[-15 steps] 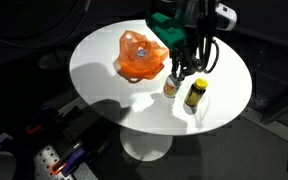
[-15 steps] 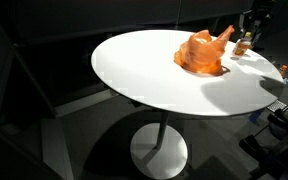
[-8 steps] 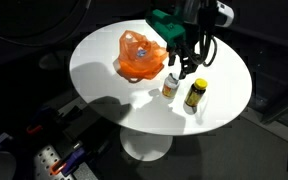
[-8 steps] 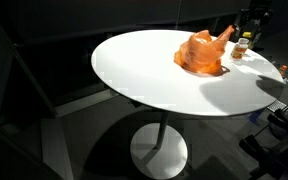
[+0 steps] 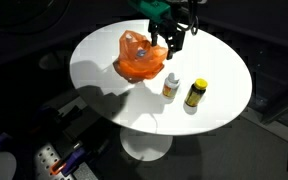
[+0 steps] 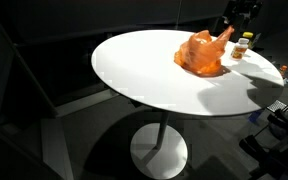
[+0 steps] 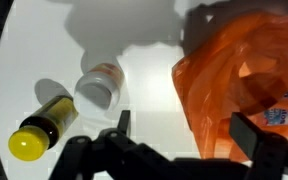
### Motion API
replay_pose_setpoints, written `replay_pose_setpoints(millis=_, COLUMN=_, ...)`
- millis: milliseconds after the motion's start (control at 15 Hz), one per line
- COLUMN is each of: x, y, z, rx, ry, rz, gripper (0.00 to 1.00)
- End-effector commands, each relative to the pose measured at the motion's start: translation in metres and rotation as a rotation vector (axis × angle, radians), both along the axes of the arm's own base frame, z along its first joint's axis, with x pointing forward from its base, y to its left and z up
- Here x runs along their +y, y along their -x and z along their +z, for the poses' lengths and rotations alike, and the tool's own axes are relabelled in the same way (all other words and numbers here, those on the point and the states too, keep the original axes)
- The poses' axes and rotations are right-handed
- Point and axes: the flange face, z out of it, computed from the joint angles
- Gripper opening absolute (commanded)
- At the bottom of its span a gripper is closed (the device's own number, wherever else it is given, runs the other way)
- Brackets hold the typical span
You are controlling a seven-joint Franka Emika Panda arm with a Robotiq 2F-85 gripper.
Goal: Remove the white and orange bottle from the plastic bag and put it on the table next to the yellow and brown bottle
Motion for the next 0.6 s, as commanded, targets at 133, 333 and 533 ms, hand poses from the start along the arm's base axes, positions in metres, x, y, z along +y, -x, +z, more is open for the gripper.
replay_pose_setpoints(millis=133, x=0.053, y=0.012, z=0.015, rx=0.119, ry=-0.055, rz=0.144, gripper=1.0)
replay_pose_setpoints(millis=333, x=0.071, y=0.023, z=0.028, rx=0.117, ry=-0.036, rz=0.144, gripper=1.0)
replay_pose_setpoints(millis=533, x=0.081, y=0.035, z=0.043, rx=0.085, ry=-0.033, rz=0.145, gripper=1.0)
